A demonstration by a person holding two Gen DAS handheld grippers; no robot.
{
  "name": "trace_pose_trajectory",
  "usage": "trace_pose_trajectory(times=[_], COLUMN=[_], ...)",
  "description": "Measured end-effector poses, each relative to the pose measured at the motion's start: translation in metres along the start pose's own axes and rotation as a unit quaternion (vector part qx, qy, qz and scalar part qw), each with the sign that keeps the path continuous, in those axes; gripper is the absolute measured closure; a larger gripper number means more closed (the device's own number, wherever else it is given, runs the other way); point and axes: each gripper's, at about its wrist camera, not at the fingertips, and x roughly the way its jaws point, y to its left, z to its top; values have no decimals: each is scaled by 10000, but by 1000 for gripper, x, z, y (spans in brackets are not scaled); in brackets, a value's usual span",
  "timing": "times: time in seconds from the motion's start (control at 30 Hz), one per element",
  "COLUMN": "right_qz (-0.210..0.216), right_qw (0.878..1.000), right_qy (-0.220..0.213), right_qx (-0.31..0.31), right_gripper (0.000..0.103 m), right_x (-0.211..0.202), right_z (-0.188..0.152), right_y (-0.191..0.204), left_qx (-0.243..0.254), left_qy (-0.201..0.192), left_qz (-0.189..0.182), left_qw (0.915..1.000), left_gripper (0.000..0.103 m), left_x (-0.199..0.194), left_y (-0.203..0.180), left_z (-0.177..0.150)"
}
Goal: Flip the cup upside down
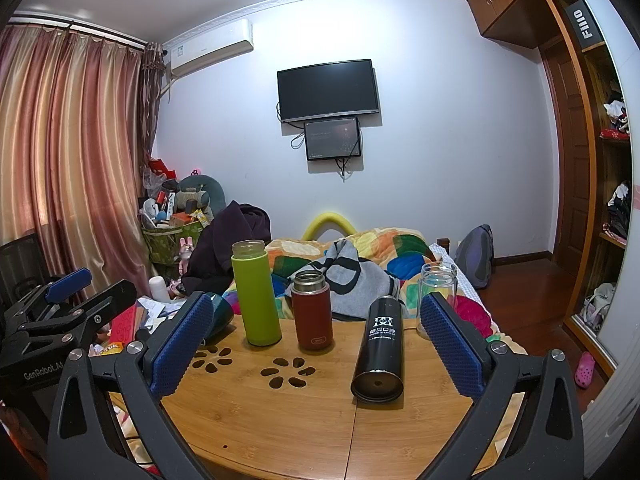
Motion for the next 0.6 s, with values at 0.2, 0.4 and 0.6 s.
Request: trace_pose_trajectory(times=[0.2,0.4,0.6], right_qz=[1,1,-1], right_qw=[10000,10000,10000], right_qy=[-5,-7,-4], right_qx=[1,-2,1], right_gripper=[0,0,0], right_x=[0,0,-1], right_z=[0,0,0], right_y=[0,0,0], left_qx=[-12,-16,-17], left_qy=[6,13,16], left_qz=[1,0,-5], left_qw=[10000,10000,10000], left_gripper=[0,0,0], left_x=[0,0,0], left_y=[2,2,2], left_z=[-1,0,-1])
